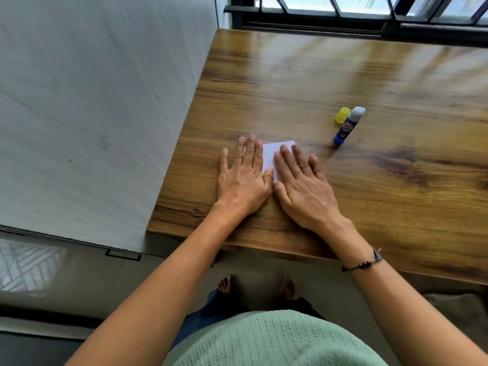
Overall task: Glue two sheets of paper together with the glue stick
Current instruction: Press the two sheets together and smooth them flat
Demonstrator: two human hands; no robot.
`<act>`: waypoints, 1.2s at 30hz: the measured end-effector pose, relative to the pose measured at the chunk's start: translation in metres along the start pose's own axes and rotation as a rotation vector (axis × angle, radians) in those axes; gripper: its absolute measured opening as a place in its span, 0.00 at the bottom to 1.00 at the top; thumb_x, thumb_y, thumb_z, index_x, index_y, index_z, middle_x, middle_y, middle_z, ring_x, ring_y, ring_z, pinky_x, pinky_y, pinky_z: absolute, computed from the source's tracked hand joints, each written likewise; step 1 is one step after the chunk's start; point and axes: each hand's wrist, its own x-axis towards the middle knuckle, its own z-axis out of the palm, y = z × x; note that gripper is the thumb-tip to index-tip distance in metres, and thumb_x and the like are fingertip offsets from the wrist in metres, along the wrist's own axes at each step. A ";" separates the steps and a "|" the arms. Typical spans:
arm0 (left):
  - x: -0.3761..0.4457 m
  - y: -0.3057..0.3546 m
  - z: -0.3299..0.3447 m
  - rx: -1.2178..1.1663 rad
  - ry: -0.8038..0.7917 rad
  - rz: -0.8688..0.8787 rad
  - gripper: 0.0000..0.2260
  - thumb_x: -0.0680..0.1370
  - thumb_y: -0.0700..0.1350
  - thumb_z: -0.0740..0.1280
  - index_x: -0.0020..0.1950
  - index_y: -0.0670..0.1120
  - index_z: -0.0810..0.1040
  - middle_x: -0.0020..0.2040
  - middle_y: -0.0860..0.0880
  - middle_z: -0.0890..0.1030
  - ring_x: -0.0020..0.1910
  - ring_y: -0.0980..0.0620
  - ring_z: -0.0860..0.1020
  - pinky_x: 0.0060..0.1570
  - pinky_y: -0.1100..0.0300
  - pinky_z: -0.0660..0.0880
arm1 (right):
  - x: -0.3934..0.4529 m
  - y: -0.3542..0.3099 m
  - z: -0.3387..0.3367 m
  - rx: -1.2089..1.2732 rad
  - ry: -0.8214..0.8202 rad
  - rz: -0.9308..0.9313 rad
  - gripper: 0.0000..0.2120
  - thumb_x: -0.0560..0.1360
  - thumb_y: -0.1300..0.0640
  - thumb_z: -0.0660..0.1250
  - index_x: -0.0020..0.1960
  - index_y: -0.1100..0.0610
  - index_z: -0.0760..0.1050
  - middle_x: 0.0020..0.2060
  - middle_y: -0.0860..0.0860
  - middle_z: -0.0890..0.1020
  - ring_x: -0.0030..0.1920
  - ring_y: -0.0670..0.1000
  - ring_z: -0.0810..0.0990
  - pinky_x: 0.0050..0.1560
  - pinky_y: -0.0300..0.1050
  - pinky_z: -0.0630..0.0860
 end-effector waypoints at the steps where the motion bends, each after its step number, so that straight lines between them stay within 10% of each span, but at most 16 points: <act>1: 0.000 0.000 0.000 0.002 0.004 0.003 0.28 0.78 0.56 0.44 0.73 0.47 0.39 0.76 0.49 0.40 0.74 0.51 0.38 0.69 0.47 0.34 | -0.006 -0.001 0.001 -0.011 -0.011 -0.025 0.30 0.75 0.43 0.38 0.74 0.53 0.41 0.76 0.50 0.46 0.74 0.48 0.40 0.73 0.52 0.38; 9: -0.002 0.001 -0.008 -0.007 0.094 0.033 0.27 0.79 0.53 0.50 0.74 0.42 0.49 0.76 0.43 0.53 0.75 0.47 0.51 0.72 0.47 0.48 | 0.026 0.004 0.000 0.049 0.009 0.096 0.29 0.78 0.45 0.45 0.74 0.55 0.41 0.76 0.51 0.46 0.75 0.48 0.42 0.73 0.53 0.39; 14: 0.015 0.001 -0.028 -0.026 0.237 -0.017 0.21 0.74 0.54 0.62 0.59 0.40 0.69 0.59 0.39 0.72 0.58 0.40 0.68 0.53 0.48 0.67 | 0.021 0.003 0.001 0.086 0.060 0.205 0.32 0.78 0.41 0.46 0.74 0.59 0.44 0.76 0.55 0.48 0.75 0.51 0.43 0.73 0.52 0.40; 21: 0.027 0.005 -0.040 -0.136 0.098 -0.108 0.22 0.73 0.59 0.62 0.55 0.42 0.72 0.57 0.41 0.76 0.59 0.41 0.70 0.56 0.48 0.65 | 0.022 0.002 0.002 0.088 0.065 0.208 0.32 0.78 0.41 0.45 0.74 0.59 0.42 0.76 0.55 0.47 0.75 0.51 0.43 0.73 0.53 0.40; 28: 0.017 -0.004 -0.073 -0.642 -0.069 -0.071 0.07 0.74 0.42 0.65 0.51 0.43 0.75 0.51 0.44 0.78 0.51 0.46 0.76 0.50 0.54 0.74 | 0.018 0.002 -0.012 0.402 0.255 0.148 0.31 0.75 0.49 0.62 0.73 0.57 0.55 0.71 0.58 0.64 0.72 0.57 0.61 0.72 0.58 0.55; 36: 0.010 -0.004 -0.089 -1.004 0.059 0.015 0.02 0.73 0.41 0.68 0.43 0.44 0.76 0.40 0.48 0.78 0.40 0.55 0.75 0.40 0.62 0.74 | 0.038 -0.011 -0.061 0.443 0.508 -0.006 0.07 0.71 0.57 0.67 0.43 0.62 0.78 0.45 0.58 0.82 0.51 0.60 0.76 0.48 0.55 0.73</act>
